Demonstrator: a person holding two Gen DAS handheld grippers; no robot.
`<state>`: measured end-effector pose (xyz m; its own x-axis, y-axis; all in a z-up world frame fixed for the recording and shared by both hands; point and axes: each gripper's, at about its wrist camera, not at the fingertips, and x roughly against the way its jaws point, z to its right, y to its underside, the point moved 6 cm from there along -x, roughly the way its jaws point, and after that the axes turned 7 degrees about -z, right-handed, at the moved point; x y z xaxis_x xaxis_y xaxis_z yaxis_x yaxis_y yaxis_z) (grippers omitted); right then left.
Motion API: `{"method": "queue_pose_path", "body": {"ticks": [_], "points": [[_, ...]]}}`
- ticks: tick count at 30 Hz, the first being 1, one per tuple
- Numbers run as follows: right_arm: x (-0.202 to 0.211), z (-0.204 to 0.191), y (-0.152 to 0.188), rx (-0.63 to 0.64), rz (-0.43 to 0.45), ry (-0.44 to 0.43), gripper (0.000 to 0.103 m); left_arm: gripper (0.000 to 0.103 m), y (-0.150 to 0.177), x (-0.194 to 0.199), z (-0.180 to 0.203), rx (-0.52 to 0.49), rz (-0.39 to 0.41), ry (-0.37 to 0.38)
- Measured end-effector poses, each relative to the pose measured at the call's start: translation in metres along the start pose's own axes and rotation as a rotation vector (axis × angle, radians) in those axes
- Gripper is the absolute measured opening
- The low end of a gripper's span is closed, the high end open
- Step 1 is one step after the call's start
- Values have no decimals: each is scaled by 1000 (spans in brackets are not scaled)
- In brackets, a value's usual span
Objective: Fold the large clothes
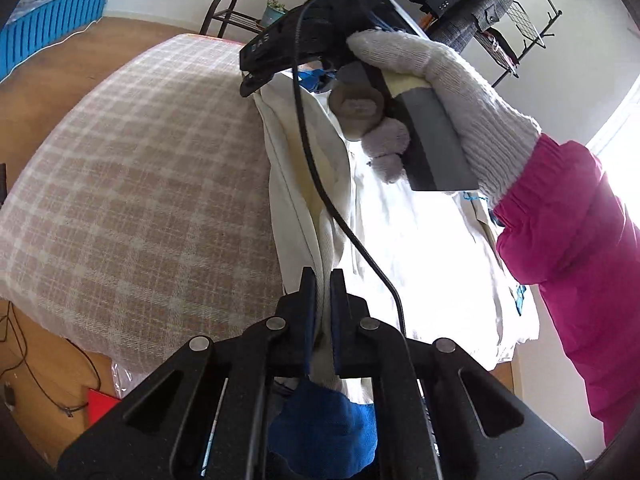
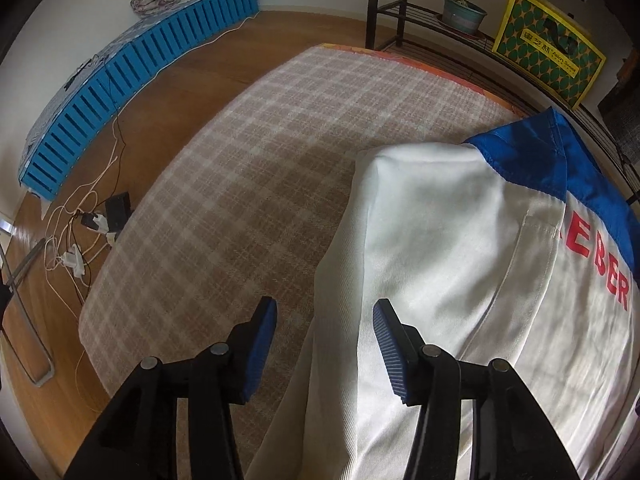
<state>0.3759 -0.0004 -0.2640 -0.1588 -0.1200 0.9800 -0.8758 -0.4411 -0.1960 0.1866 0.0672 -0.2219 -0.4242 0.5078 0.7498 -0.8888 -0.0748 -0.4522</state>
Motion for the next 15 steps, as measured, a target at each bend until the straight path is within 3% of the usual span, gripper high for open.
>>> {"method": "queue_pose_path", "body": {"ticks": [2,3,4,5,7,12,15], "points": [[-12,0,-4,17,-17,81,49,4,1,1,8,-22,0,-13],[-18,1,-5,18,-28,102,42,4,-3,-2,10,-28,-2,-19],[-22,5,-5,9,-33,108,18,4,0,-1,14,-34,-4,-23],[-26,9,-4,-4,-35,88,11,4,-1,-3,19,-40,-6,-29],[-24,20,-2,-45,-15,11,3,3,5,1,37,-58,-10,-46],[11,67,14,-217,125,-296,1,3,4,-1,71,-171,-15,-100],[29,107,37,-302,207,-416,1,3,8,-7,103,-256,-23,-120]]}}
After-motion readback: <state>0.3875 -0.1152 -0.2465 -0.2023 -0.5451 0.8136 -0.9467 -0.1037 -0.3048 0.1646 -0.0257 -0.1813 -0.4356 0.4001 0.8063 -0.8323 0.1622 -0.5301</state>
